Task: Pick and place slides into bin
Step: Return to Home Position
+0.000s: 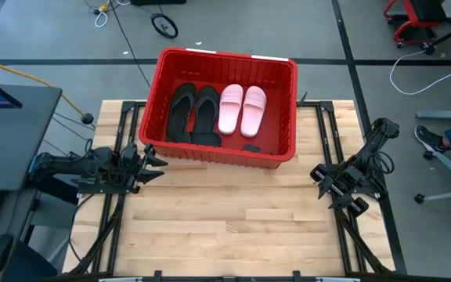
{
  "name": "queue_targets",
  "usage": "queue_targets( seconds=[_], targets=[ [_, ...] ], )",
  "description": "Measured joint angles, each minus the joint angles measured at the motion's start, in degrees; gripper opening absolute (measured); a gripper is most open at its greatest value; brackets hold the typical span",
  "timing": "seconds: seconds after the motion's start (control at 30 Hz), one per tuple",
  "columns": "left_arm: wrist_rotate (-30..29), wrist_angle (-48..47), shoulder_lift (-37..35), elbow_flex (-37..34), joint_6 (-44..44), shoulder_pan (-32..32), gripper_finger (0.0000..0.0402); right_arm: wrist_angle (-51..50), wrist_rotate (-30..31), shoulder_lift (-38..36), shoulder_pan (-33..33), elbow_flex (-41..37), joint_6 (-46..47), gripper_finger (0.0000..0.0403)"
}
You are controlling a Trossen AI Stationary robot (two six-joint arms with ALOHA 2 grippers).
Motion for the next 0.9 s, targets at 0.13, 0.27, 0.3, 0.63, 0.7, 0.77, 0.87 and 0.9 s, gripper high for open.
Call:
queue_targets(
  seconds=[0.13,0.27,0.3,0.63,0.7,0.77,0.87,0.9],
  targets=[
    [0.01,0.01,0.0,-0.02,-0.01,0.0,0.0177,0.0,0.0,0.0,0.0,0.0,0.0,0.0175],
    [0.02,0.02,0.0,-0.02,0.0,0.0,0.0179,0.0,-0.02,0.0,0.0,0.0,0.0,0.0175],
    [0.03,0.02,0.0,-0.02,0.0,0.0,0.018,0.0,0.0,0.0,0.0,0.0,0.0,0.0175],
    [0.07,0.04,0.0,-0.02,0.02,0.0,0.0182,0.0,-0.01,0.0,0.01,0.0,0.0,0.0175],
    [0.07,0.04,0.0,-0.02,0.0,0.0,0.018,0.0,0.0,0.0,0.02,0.0,0.0,0.0175],
    [0.07,0.04,0.0,-0.02,0.02,0.0,0.0178,0.0,0.0,0.0,0.0,0.0,0.0,0.0175],
    [0.07,0.04,0.0,-0.02,0.01,0.0,0.0177,0.0,0.0,0.0,0.0,0.0,0.0,0.0175],
    [0.07,0.04,0.0,-0.02,0.02,0.0,0.0177,0.0,0.0,0.0,0.0,0.0,0.0,0.0175]
  ],
)
